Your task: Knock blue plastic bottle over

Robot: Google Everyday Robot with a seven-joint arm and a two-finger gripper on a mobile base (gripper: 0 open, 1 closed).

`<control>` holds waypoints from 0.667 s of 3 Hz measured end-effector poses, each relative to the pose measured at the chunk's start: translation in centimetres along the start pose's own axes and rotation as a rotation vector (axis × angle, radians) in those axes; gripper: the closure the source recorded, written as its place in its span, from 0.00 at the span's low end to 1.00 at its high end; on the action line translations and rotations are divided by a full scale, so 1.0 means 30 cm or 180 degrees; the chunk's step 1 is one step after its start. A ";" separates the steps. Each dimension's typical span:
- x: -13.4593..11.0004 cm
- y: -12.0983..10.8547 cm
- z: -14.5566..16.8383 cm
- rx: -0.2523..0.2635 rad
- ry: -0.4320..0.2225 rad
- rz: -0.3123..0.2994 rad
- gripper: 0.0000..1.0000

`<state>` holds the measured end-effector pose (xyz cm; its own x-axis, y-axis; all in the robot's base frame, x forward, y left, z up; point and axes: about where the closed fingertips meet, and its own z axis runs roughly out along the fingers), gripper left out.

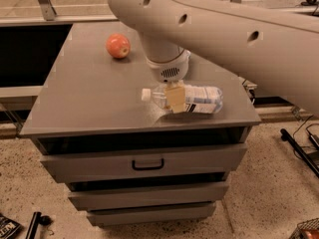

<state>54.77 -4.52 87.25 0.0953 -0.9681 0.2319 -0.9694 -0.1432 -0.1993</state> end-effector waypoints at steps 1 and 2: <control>-0.015 0.001 0.035 -0.0105 -0.0163 0.0017 0.35; -0.021 -0.001 0.037 -0.0096 -0.0191 0.0018 0.12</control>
Offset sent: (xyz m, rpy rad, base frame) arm 0.0017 0.0016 -0.0095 0.0392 0.0314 -0.0022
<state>55.00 -4.14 86.06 0.1022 -0.9796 0.1732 -0.9763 -0.1322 -0.1716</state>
